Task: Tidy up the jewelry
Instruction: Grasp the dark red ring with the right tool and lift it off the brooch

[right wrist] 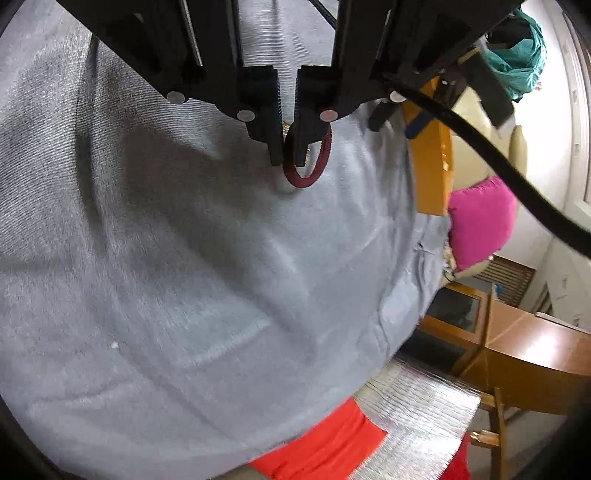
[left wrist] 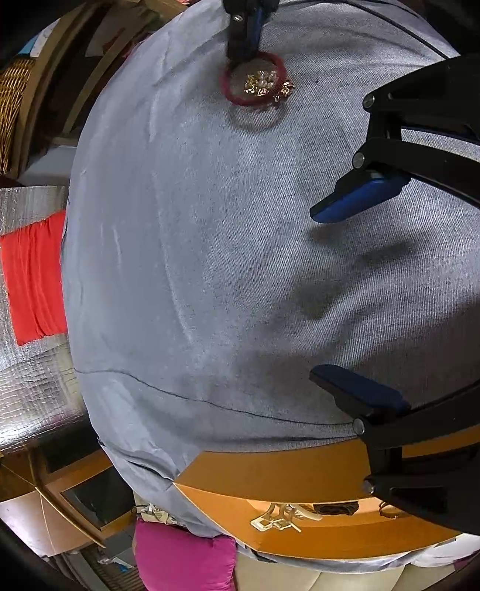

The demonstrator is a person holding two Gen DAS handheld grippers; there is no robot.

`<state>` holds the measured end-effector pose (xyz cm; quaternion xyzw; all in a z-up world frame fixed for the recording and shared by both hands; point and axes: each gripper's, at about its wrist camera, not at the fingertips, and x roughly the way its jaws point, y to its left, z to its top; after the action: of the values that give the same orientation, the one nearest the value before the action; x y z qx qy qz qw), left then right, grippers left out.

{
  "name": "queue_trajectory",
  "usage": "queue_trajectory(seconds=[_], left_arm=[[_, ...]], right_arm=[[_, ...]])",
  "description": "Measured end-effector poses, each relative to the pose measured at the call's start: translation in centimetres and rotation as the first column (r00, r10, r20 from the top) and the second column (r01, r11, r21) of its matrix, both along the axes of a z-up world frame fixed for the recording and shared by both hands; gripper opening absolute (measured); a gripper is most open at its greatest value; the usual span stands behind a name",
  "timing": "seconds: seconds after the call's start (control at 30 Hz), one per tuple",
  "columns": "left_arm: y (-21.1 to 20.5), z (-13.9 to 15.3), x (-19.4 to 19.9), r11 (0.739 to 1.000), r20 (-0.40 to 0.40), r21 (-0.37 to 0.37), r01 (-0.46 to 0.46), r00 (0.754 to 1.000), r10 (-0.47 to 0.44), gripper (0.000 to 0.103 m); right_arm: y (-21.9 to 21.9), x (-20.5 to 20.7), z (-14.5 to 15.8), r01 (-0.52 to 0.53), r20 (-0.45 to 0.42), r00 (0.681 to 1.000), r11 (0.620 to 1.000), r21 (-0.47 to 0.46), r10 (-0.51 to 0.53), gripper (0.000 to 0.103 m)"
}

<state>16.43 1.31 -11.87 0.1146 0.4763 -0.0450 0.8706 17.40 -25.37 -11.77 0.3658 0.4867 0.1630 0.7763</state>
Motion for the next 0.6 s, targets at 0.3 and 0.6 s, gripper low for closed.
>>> queue_trajectory(seconds=[0.3,0.6], left_arm=[[-4.4,-0.1,0.6,0.984,0.039,-0.126,0.123,0.992,-0.118,0.079],[-9.5,-0.5,0.9,0.958,0.064,-0.163,0.235,0.972,-0.228,0.079]], right_arm=[[-2.6,-0.4,-0.2,0.149,-0.011,0.989,0.989,-0.016,-0.15,0.006],[-6.1,-0.9,-0.2,0.258,-0.033,0.964,0.956,-0.139,-0.265,0.006]])
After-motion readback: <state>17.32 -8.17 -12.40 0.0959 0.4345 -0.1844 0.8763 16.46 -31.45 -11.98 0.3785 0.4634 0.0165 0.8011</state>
